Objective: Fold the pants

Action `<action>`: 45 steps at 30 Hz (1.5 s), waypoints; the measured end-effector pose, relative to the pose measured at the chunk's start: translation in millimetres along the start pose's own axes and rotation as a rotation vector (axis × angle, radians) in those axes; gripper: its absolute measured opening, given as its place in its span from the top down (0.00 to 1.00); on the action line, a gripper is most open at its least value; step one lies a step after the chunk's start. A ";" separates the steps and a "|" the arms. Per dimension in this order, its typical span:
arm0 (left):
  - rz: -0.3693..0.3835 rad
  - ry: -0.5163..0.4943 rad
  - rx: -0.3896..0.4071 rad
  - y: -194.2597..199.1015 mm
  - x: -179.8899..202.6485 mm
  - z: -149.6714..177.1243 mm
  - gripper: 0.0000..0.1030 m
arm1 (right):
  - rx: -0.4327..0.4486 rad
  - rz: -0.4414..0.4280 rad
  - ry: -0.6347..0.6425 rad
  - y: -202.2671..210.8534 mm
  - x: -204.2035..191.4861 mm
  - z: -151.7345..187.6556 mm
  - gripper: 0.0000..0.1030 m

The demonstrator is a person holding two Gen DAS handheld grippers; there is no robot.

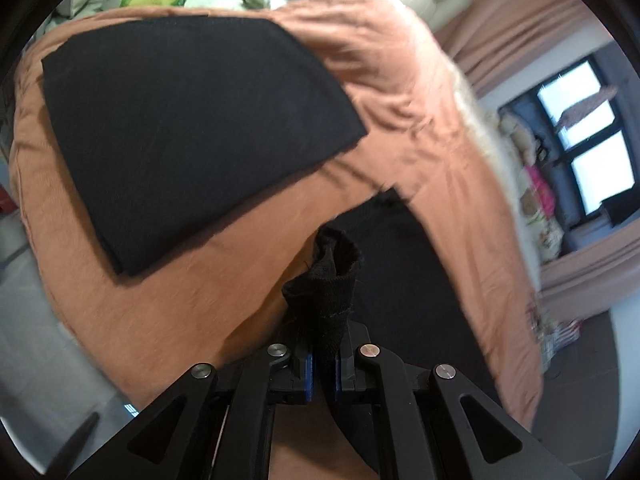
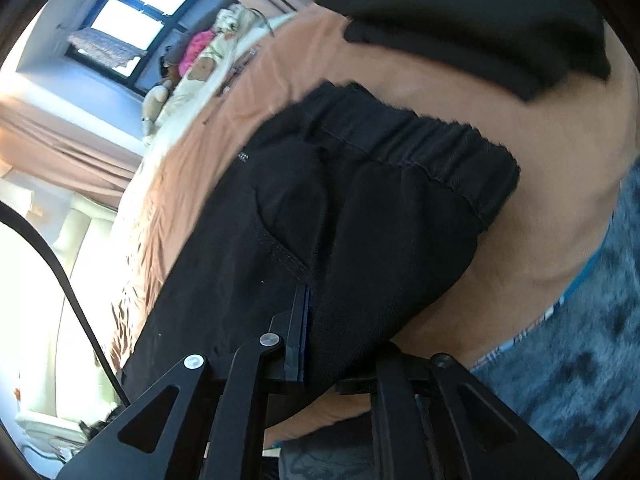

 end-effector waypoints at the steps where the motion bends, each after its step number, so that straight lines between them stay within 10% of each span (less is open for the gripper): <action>1: -0.030 -0.019 -0.009 -3.2 -2.4 3.3 0.89 | -0.003 -0.007 -0.013 -1.0 2.6 0.5 0.88; 7: -0.073 -0.049 0.013 2.2 -10.6 11.2 0.55 | 0.039 -0.037 -0.057 11.1 12.9 -0.3 0.32; 17: -0.121 -0.073 0.055 17.2 1.7 8.7 0.54 | 0.113 -0.028 -0.149 4.2 50.4 -8.1 0.32; 20: -0.125 -0.098 0.067 21.2 15.0 10.0 0.53 | 0.107 0.007 -0.132 -3.1 53.9 -15.4 0.47; 22: -0.122 -0.109 0.073 22.2 24.9 11.5 0.53 | 0.093 0.050 -0.117 -6.2 56.0 -21.0 0.78; 28: -0.108 -0.157 0.069 16.2 62.5 15.4 0.53 | 0.123 0.138 -0.058 11.8 54.2 -23.4 0.94; 36: -0.108 -0.213 0.084 11.7 95.7 13.5 0.53 | 0.134 0.179 -0.095 22.0 56.5 -6.1 0.93; 40: -0.106 -0.185 0.125 26.6 85.1 -1.0 0.53 | 0.155 0.185 -0.086 40.4 55.8 -5.0 0.69; 45: -0.125 -0.197 0.128 30.8 76.5 -4.0 0.53 | 0.175 0.230 0.002 55.1 42.8 -4.3 0.66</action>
Point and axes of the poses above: each gripper's, at about its wrist camera, not at the fingertips, and y roughly against the way its jaws point, x to its right, z to its underside, the point moved 6 cm from there along -y, roughly the way its jaws point, and after that the axes turned 14 degrees about y, right-handed, at the moved point
